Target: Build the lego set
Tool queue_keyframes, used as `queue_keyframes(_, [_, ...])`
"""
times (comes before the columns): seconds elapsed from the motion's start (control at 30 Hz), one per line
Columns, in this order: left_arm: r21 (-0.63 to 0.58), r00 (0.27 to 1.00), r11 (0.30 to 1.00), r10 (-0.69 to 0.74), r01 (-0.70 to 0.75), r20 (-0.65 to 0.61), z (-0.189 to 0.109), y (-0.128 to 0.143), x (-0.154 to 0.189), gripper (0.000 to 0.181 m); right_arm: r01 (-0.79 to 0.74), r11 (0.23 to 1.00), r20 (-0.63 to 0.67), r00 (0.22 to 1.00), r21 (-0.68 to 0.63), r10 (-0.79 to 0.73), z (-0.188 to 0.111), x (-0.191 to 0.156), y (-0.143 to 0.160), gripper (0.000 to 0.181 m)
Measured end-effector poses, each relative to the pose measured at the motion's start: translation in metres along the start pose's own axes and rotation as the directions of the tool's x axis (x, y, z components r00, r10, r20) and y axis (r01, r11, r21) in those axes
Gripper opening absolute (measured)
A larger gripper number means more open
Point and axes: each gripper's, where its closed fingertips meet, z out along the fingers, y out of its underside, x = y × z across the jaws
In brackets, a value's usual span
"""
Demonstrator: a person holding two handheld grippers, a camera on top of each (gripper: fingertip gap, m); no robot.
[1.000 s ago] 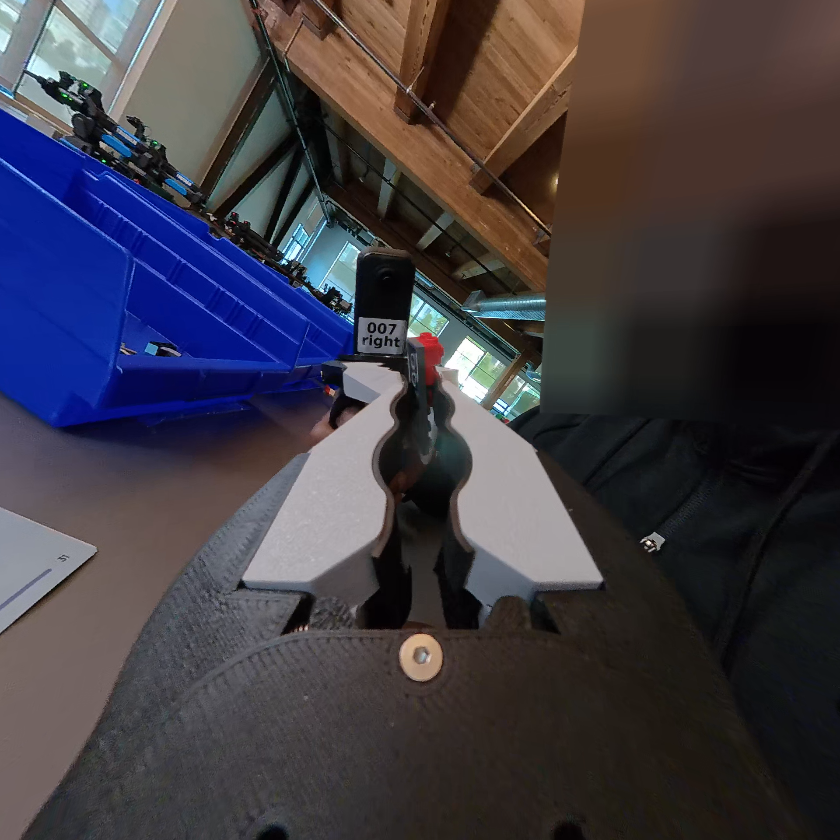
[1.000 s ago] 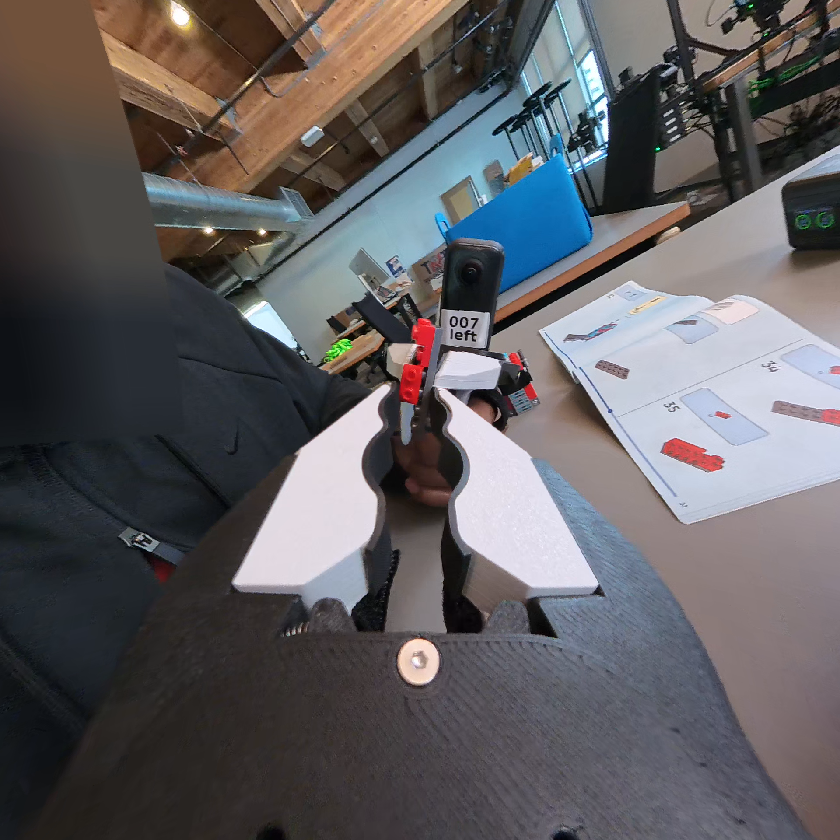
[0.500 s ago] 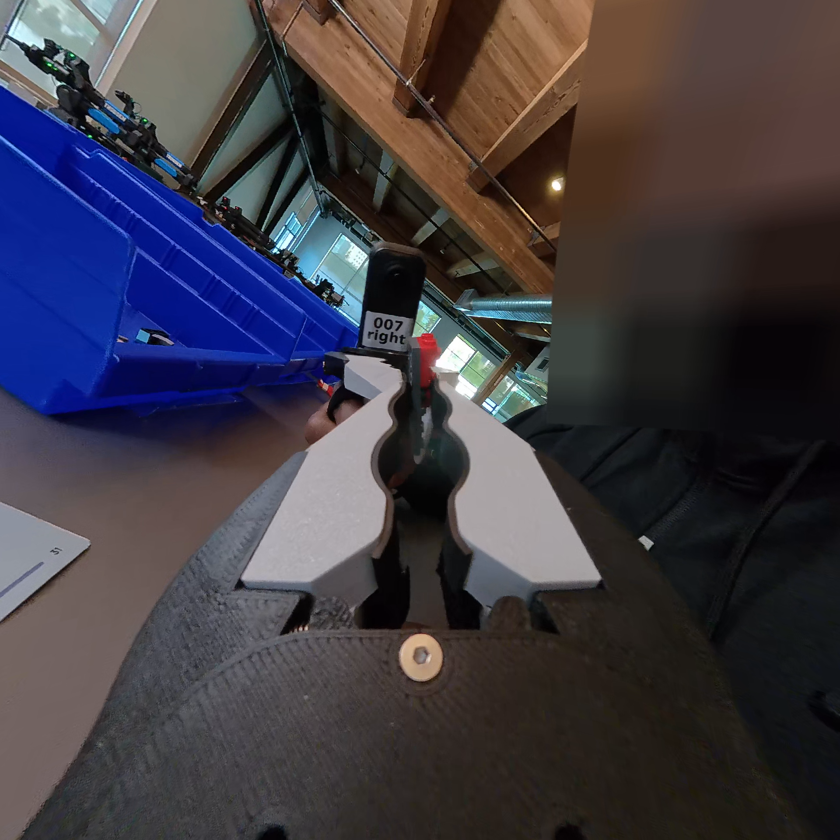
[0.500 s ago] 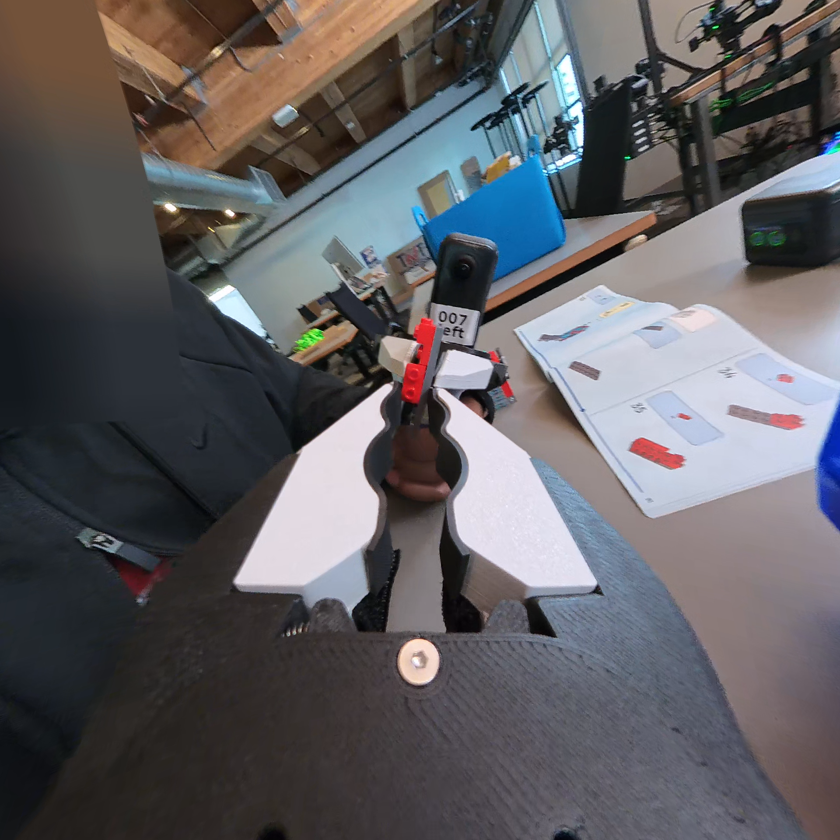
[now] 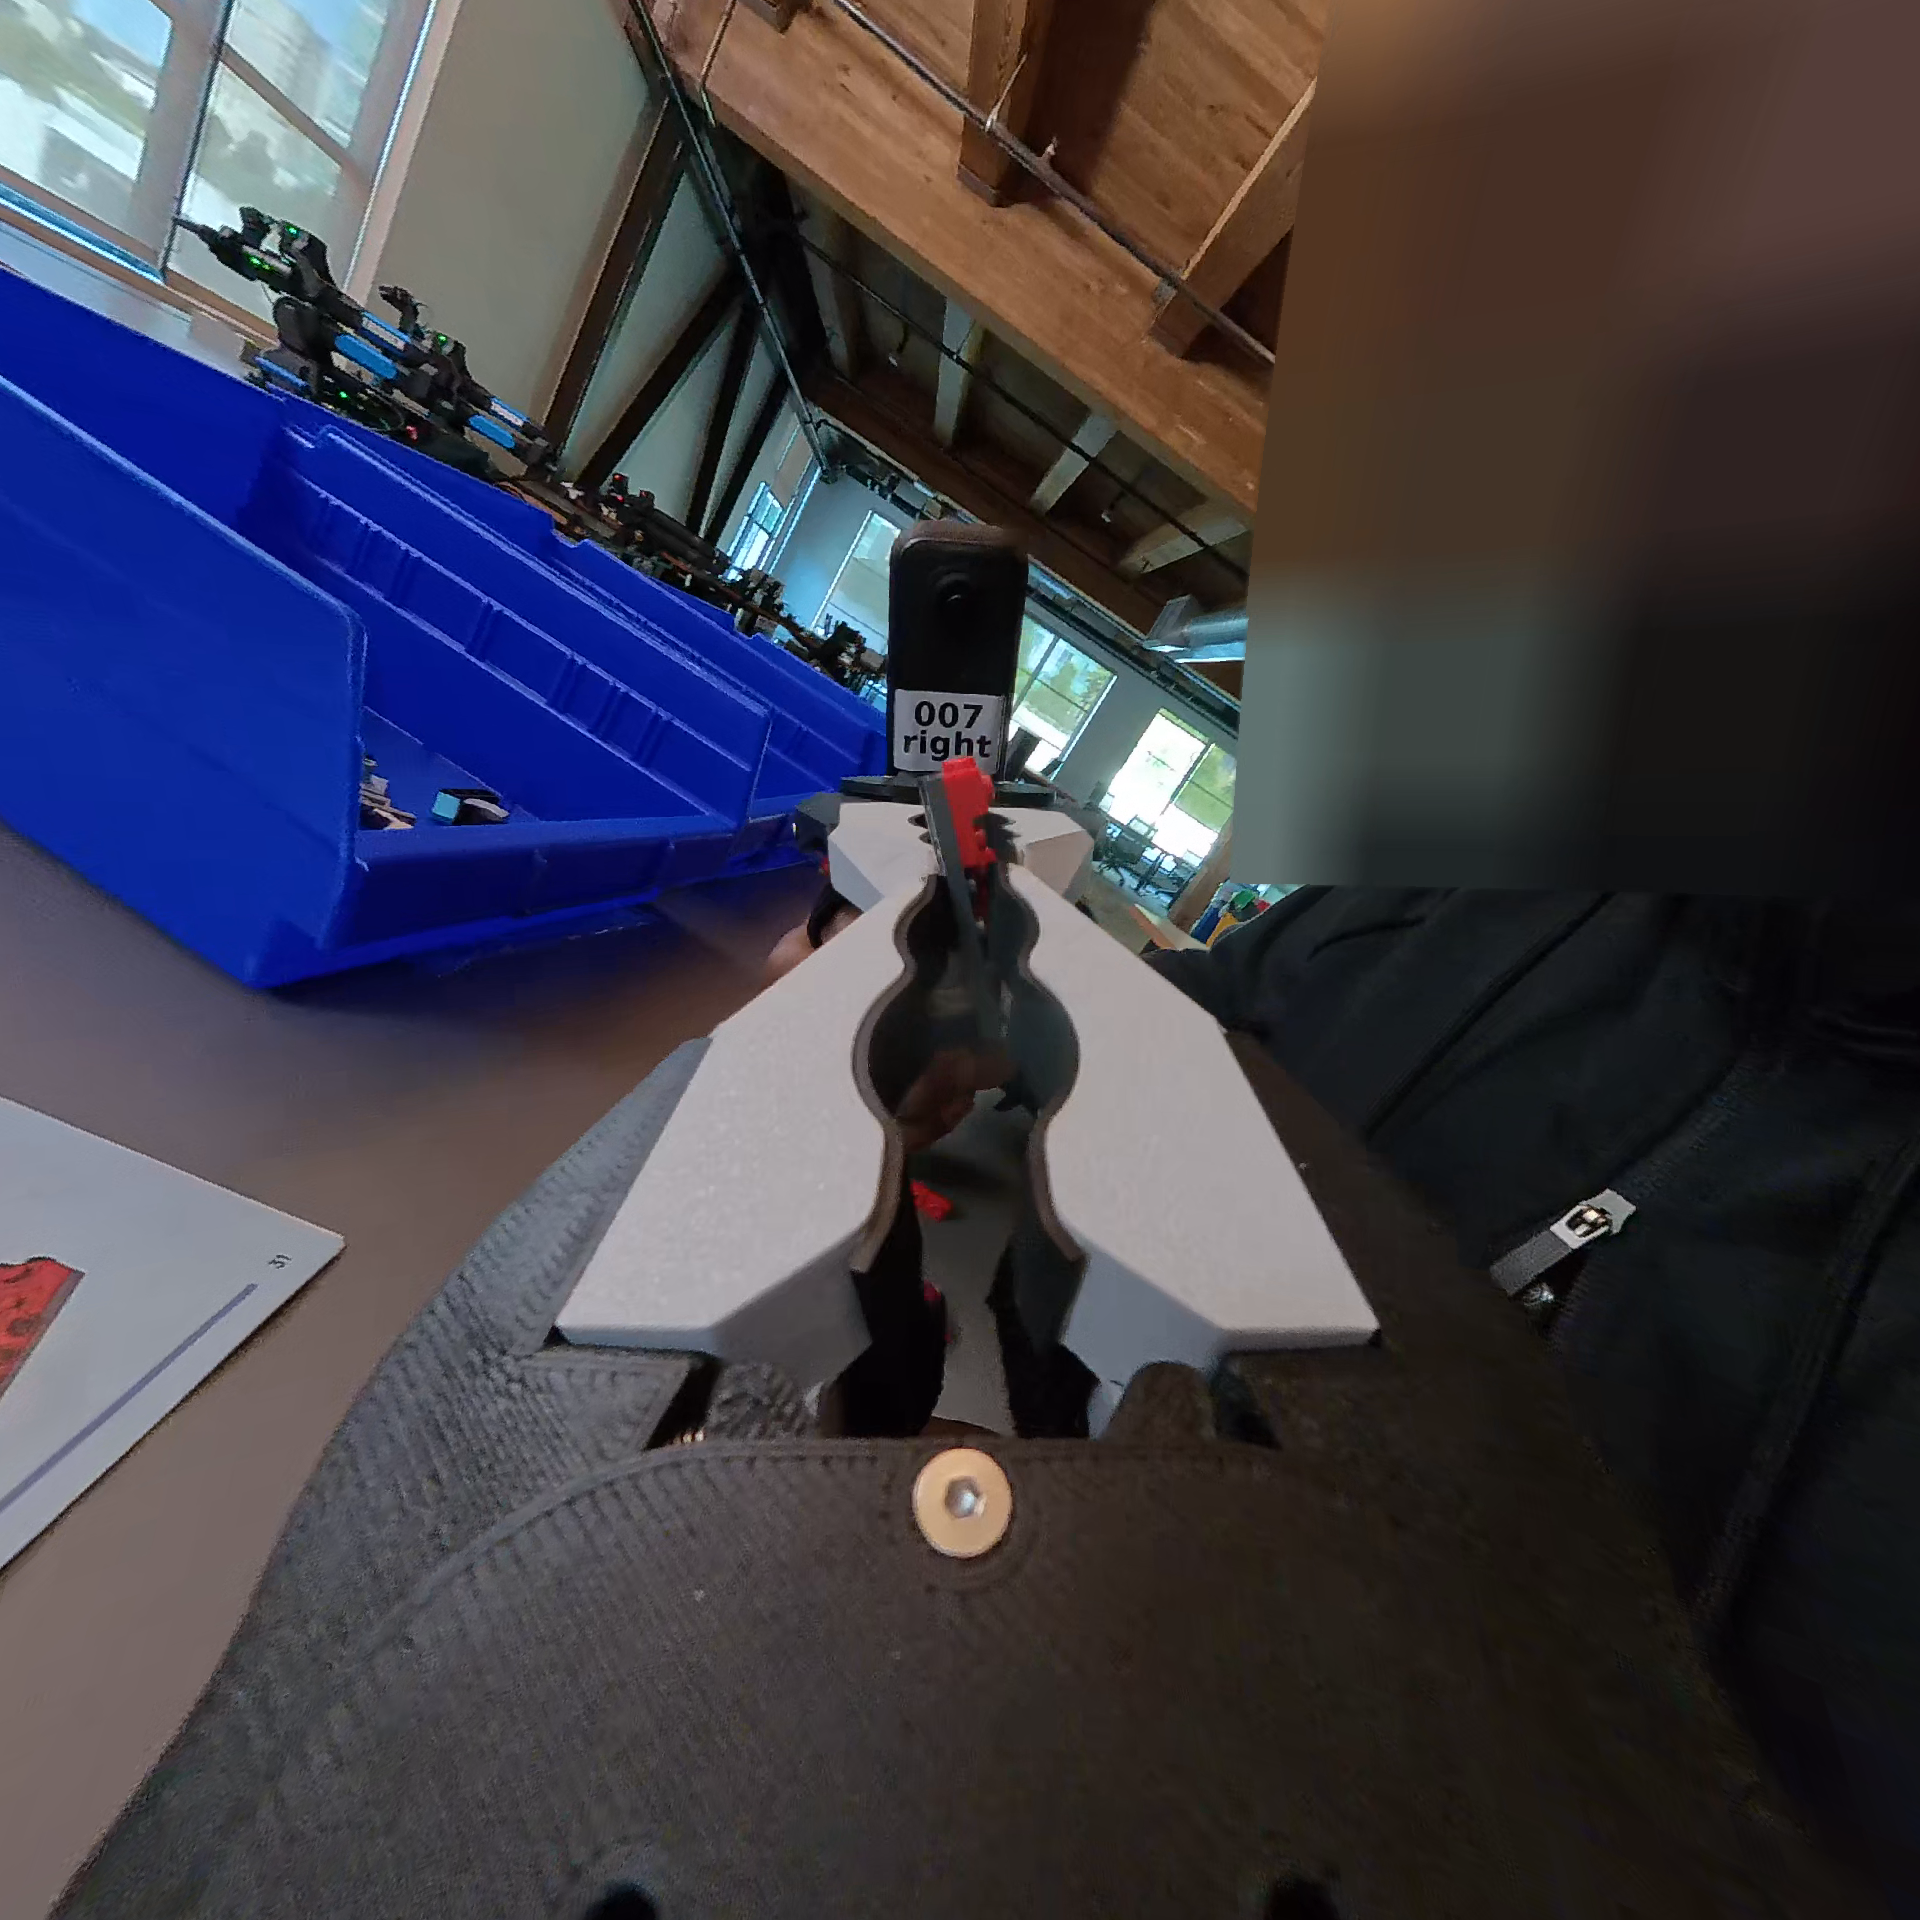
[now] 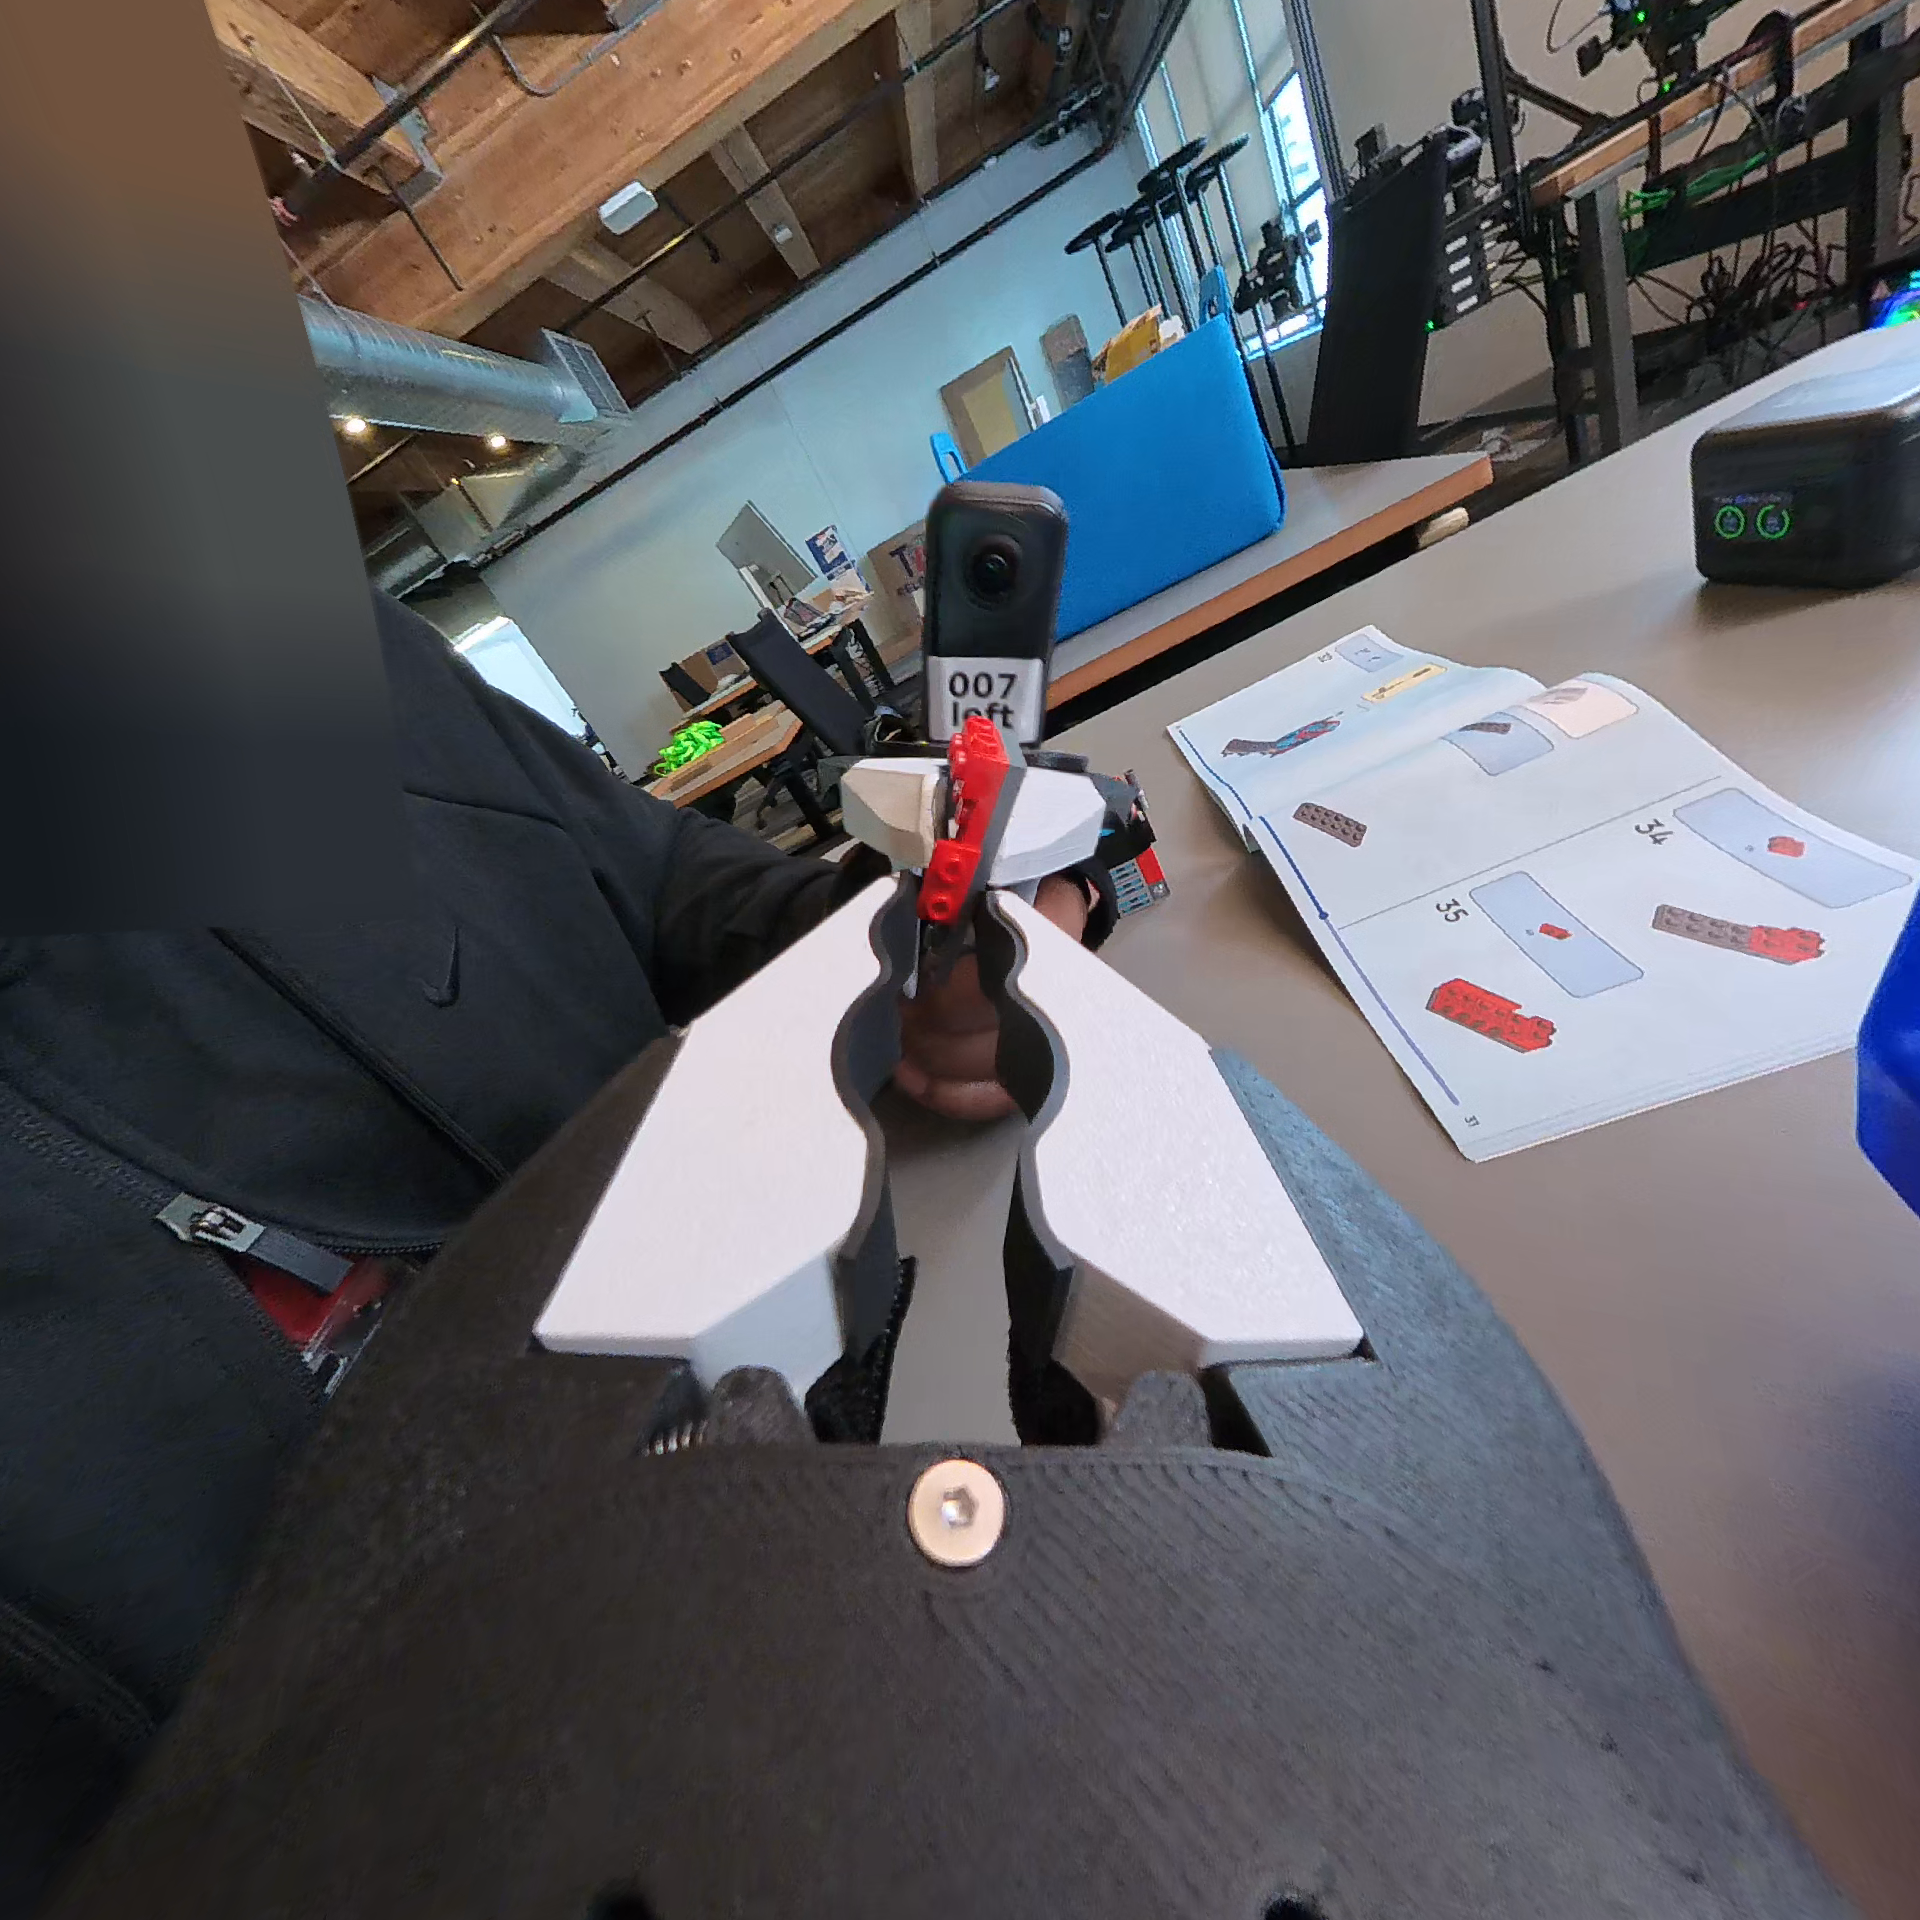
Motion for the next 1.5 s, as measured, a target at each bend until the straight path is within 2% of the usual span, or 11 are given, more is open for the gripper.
queue_keyframes(0.2, [-0.005,1.000,1.000,0.006,-0.006,0.009,0.000,0.000,-0.001,0.006,0.004,1.000,-0.014,1.000,-0.006,-0.004,0.000,0.001,0.000,0.010])
queue_keyframes(0.5, [-0.026,0.998,0.998,-0.059,0.059,0.009,0.001,0.002,-0.006,0.007,0.032,0.998,-0.043,0.999,-0.055,-0.034,-0.004,0.008,0.004,0.011])
queue_keyframes(0.7, [-0.008,0.999,0.999,-0.035,0.035,0.015,0.000,0.000,-0.005,0.007,0.006,0.999,-0.040,0.999,-0.034,-0.007,-0.004,0.008,0.001,0.016])
queue_keyframes(0.97, [-0.024,1.000,1.000,-0.008,0.008,0.027,0.001,0.003,-0.005,0.006,0.007,1.000,-0.012,1.000,-0.019,-0.007,-0.004,0.005,0.001,0.010])
queue_keyframes(1.37, [-0.028,0.999,0.999,-0.020,0.021,0.034,0.000,0.003,-0.006,0.007,0.014,1.000,-0.030,0.999,-0.024,-0.015,-0.004,0.008,0.002,0.010])
queue_keyframes(1.5, [0.007,0.998,0.999,-0.051,0.051,0.038,-0.001,-0.002,-0.009,0.007,-0.015,1.000,-0.036,0.999,0.017,0.015,-0.003,0.010,-0.002,0.013])
